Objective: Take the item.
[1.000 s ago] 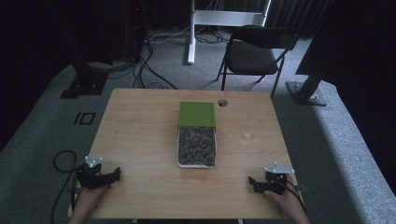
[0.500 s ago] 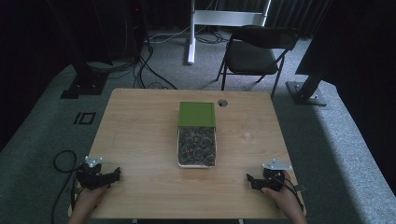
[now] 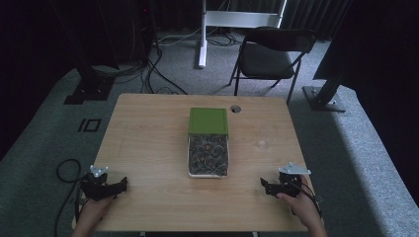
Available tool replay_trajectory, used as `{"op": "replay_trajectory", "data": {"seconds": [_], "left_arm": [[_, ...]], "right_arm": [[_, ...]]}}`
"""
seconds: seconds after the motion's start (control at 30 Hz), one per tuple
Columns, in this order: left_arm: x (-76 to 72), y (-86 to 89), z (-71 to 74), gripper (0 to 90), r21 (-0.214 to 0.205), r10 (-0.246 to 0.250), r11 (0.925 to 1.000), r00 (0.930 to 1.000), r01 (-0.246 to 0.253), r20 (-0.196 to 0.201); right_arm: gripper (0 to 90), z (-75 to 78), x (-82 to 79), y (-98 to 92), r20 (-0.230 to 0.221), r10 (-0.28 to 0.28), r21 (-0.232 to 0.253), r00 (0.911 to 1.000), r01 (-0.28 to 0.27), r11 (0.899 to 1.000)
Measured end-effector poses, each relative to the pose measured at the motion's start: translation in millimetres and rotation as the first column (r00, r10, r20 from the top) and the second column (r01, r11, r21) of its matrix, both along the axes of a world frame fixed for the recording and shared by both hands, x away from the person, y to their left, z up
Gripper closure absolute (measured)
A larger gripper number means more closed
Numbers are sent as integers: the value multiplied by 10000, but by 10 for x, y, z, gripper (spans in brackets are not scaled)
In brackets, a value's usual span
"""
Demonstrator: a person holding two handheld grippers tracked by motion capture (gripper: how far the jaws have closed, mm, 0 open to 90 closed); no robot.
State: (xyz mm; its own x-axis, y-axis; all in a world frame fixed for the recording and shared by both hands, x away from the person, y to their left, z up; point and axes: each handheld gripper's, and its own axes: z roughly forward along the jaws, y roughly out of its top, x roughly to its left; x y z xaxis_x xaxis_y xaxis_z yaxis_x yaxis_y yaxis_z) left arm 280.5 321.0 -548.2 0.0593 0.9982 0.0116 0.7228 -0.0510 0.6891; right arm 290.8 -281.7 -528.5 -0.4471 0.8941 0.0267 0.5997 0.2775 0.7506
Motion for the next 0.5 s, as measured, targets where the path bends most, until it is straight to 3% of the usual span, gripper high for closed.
{"op": "replay_trajectory", "data": {"seconds": [0.5], "left_arm": [[0,0,0,3,1,1,10000,10000,-1,0]], "right_arm": [[135,210,118,146,374,262,309,9990,-274,9991]]}}
